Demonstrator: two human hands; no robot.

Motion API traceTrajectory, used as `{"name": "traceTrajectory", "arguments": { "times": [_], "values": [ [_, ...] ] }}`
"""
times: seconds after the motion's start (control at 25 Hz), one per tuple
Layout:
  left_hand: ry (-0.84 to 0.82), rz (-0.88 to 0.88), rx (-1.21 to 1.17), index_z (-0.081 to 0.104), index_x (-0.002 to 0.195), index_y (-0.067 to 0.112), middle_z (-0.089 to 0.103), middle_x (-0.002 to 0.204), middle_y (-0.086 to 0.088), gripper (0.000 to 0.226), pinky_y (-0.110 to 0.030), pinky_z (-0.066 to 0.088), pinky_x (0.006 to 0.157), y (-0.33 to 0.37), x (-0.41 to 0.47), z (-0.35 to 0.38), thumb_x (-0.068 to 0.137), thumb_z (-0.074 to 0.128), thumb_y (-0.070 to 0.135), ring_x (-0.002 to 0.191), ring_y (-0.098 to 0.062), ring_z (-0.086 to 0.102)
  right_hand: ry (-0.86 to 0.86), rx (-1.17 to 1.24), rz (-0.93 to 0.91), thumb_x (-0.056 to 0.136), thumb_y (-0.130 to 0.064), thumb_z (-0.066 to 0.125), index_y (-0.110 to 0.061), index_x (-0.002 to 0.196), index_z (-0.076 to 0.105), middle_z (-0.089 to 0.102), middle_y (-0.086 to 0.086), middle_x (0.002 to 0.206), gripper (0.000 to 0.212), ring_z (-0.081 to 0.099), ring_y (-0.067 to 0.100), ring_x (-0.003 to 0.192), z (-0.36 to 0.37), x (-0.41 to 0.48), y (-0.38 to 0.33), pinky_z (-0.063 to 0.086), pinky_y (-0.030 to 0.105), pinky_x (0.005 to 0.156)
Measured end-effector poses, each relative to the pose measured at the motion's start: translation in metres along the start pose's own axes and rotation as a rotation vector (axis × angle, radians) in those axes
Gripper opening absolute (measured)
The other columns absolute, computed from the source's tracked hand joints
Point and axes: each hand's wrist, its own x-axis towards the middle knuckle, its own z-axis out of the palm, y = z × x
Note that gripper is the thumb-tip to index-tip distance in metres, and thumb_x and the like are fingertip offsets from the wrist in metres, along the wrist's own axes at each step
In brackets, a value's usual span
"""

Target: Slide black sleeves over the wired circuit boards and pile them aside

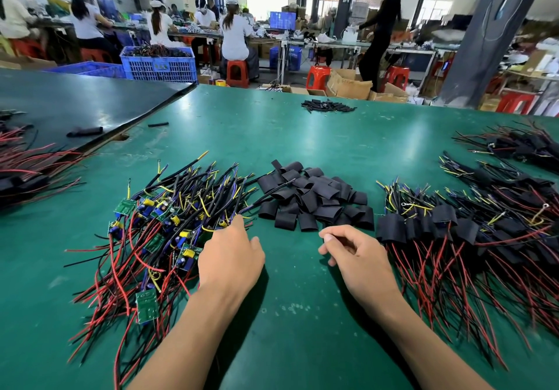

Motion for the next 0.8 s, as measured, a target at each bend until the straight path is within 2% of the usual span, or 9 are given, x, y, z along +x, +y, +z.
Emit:
{"name": "traceTrajectory", "arguments": {
  "times": [0.2,0.32,0.48,0.6,0.64,0.72,0.8],
  "values": [
    [0.025,0.010,-0.051,0.057,0.118,0.015,0.069,0.099,-0.011,0.026,-0.038,0.048,0.075,-0.001,0.001,0.002,0.096,0.050,0.027,0.095,-0.036,0.063,-0.004,-0.017,-0.023,0.094,-0.011,0.063,-0.022,0.088,0.074,0.073,-0.004,0.070,0.016,0.059,-0.002,0.057,0.001,0.000,0.000,0.044,0.007,0.059],
    [0.042,0.000,-0.092,0.065,0.100,0.013,0.068,0.091,-0.008,0.019,-0.038,0.053,0.073,-0.001,0.000,0.002,0.095,0.050,0.024,0.086,-0.035,0.063,0.001,-0.016,-0.038,0.093,-0.009,0.064,-0.020,0.086,0.074,0.073,-0.002,0.070,0.016,0.059,0.000,0.057,0.001,0.001,0.000,0.044,0.008,0.059],
    [0.097,0.038,-0.191,0.067,0.084,0.010,0.065,0.073,-0.007,0.020,-0.043,0.055,0.069,-0.004,-0.001,0.003,0.095,0.053,0.019,0.072,-0.033,0.062,-0.006,-0.017,-0.033,0.093,-0.011,0.064,-0.022,0.086,0.074,0.073,-0.004,0.071,0.017,0.059,0.000,0.057,0.001,0.000,0.000,0.044,0.008,0.059],
    [0.156,0.077,-0.313,0.068,0.084,0.009,0.065,0.068,-0.008,0.019,-0.042,0.054,0.067,-0.005,0.000,0.003,0.096,0.055,0.015,0.068,-0.035,0.061,-0.005,-0.025,-0.042,0.093,-0.011,0.064,-0.023,0.086,0.074,0.073,-0.005,0.071,0.017,0.059,-0.001,0.058,0.001,0.000,0.000,0.044,0.007,0.059],
    [0.171,0.089,-0.374,0.069,0.085,0.010,0.065,0.063,-0.008,0.018,-0.037,0.053,0.065,-0.004,-0.001,0.002,0.096,0.055,0.015,0.063,-0.034,0.062,-0.007,-0.032,-0.047,0.093,-0.011,0.064,-0.024,0.086,0.074,0.073,-0.006,0.071,0.018,0.059,-0.001,0.058,0.001,0.000,0.000,0.044,0.006,0.059],
    [0.174,0.103,-0.459,0.070,0.090,0.017,0.062,0.055,-0.004,0.017,-0.041,0.052,0.059,0.000,-0.003,0.003,0.097,0.055,0.015,0.052,-0.030,0.061,-0.012,-0.040,-0.049,0.093,-0.012,0.064,-0.025,0.085,0.074,0.073,-0.006,0.071,0.018,0.059,-0.002,0.058,0.001,-0.001,0.000,0.044,0.006,0.059],
    [0.146,0.135,-0.471,0.069,0.094,0.013,0.064,0.058,-0.007,0.015,-0.041,0.054,0.063,0.004,-0.006,0.008,0.097,0.054,0.012,0.053,-0.032,0.060,-0.015,-0.042,-0.048,0.093,-0.013,0.064,-0.026,0.085,0.074,0.073,-0.006,0.072,0.019,0.060,-0.002,0.059,0.001,0.000,0.001,0.044,0.006,0.059]
  ]
}}
